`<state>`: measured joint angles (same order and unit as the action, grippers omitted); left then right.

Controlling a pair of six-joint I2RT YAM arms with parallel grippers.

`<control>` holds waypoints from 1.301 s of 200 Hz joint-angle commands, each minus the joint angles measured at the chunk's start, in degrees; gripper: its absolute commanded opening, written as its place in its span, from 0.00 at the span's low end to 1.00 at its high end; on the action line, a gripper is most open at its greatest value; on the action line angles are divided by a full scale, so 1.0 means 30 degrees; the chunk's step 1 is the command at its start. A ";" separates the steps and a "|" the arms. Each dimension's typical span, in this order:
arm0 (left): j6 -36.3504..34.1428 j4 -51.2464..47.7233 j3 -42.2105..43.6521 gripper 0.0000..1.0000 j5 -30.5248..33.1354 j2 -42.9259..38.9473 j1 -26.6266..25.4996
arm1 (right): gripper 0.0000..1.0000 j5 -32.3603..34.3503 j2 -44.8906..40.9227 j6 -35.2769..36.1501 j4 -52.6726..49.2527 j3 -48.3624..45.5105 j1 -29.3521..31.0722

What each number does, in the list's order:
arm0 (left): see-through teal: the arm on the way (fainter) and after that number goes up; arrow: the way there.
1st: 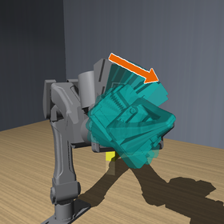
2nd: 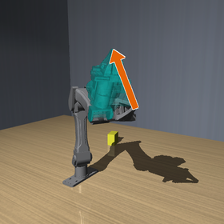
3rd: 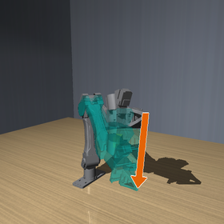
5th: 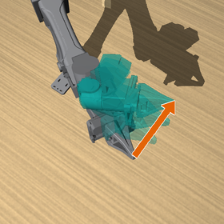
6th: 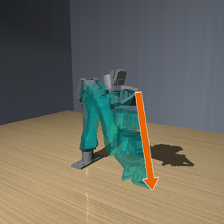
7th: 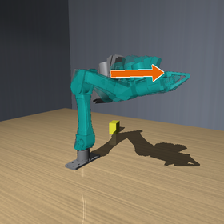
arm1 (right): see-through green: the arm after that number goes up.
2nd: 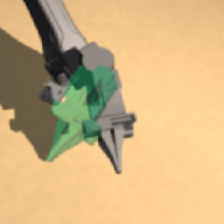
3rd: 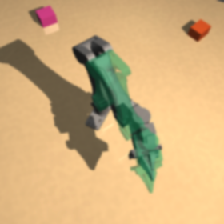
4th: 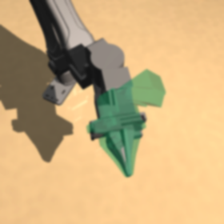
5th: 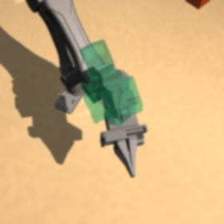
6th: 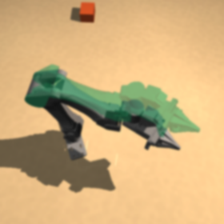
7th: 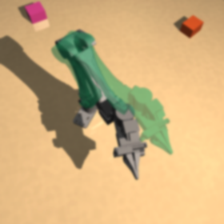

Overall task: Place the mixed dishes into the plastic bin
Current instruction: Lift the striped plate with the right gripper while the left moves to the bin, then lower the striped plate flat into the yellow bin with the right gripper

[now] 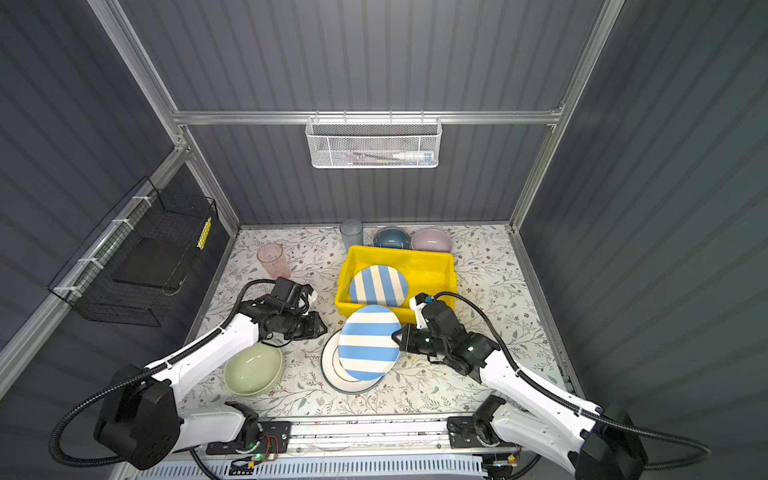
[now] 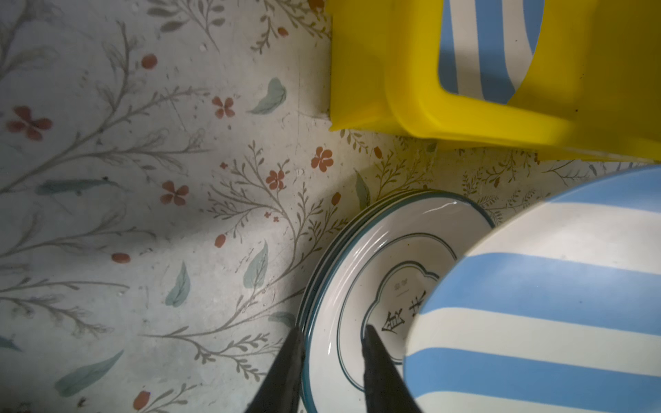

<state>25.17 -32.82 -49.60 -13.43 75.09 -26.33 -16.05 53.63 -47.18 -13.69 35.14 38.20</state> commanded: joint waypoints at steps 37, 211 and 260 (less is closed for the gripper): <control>-0.0828 0.0289 -0.3596 0.41 0.0981 0.2149 0.0403 | 0.00 -0.0175 -0.1134 0.2842 -0.2738 0.2846 -0.3667; -0.2328 0.0666 -0.8492 0.32 0.0003 0.8542 0.0624 | 0.00 -0.2791 0.7956 0.5796 -0.0423 0.8616 -0.9070; -0.2119 0.0813 -0.8502 0.29 -0.0353 0.8843 0.0609 | 0.00 -0.4037 1.0529 0.4840 0.1699 0.8434 -0.9070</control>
<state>19.49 -29.32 -73.36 -12.99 100.07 -25.02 -24.08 82.98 -30.92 -14.00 59.27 11.09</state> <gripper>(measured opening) 0.297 0.062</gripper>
